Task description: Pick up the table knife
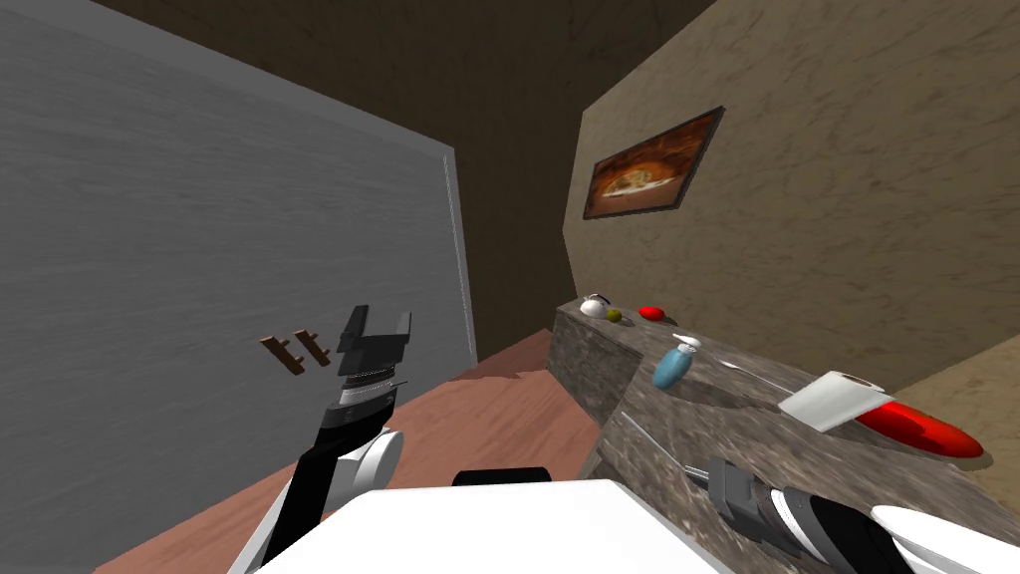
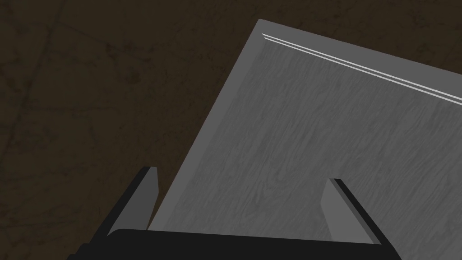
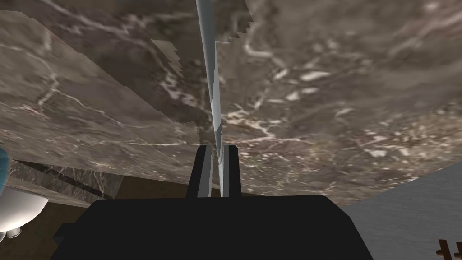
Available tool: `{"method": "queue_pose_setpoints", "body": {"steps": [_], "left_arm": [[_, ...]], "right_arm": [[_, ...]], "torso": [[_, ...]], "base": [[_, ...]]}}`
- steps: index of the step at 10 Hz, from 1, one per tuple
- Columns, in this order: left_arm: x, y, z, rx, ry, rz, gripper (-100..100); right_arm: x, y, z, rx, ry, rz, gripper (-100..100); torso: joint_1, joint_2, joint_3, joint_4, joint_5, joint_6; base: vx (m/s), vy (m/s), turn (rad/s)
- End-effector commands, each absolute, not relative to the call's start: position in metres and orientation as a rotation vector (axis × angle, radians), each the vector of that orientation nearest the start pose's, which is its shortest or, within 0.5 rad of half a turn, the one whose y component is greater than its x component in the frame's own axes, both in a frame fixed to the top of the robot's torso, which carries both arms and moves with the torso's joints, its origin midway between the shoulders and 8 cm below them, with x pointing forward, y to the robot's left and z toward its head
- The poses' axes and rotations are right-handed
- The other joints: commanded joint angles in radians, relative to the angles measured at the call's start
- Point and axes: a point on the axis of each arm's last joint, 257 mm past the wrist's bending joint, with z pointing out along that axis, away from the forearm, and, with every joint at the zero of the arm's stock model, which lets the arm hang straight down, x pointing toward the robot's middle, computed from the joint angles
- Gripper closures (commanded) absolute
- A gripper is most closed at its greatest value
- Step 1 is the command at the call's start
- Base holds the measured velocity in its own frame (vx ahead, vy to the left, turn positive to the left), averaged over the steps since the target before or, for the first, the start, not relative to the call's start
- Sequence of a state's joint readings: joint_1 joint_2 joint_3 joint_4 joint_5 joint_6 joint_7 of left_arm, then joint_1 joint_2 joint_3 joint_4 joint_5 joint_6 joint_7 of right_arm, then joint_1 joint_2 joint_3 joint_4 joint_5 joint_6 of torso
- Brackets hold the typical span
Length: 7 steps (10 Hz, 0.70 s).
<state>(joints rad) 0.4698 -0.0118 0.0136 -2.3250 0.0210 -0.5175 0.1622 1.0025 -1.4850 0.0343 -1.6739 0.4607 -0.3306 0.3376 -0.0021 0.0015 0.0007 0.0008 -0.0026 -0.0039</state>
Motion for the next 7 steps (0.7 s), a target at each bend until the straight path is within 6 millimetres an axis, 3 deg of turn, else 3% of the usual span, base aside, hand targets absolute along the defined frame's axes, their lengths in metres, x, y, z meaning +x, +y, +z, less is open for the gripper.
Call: {"method": "queue_pose_setpoints", "body": {"steps": [1,7], "left_arm": [[0.331,0.281,0.057,-0.657,0.483,-1.485,0],[0.331,0.281,0.057,-0.658,0.484,-1.485,0]], "right_arm": [[0.179,-0.538,-0.346,-0.714,2.500,-0.013,100],[0.182,-0.584,-0.338,-0.597,2.536,-0.055,100]], "torso": [[0.000,0.000,0.000,0.000,0.000,0.000],[0.000,0.000,0.001,0.000,0.000,0.002]], "base": [[-0.177,0.038,0.386],[-0.106,0.045,0.128]]}}
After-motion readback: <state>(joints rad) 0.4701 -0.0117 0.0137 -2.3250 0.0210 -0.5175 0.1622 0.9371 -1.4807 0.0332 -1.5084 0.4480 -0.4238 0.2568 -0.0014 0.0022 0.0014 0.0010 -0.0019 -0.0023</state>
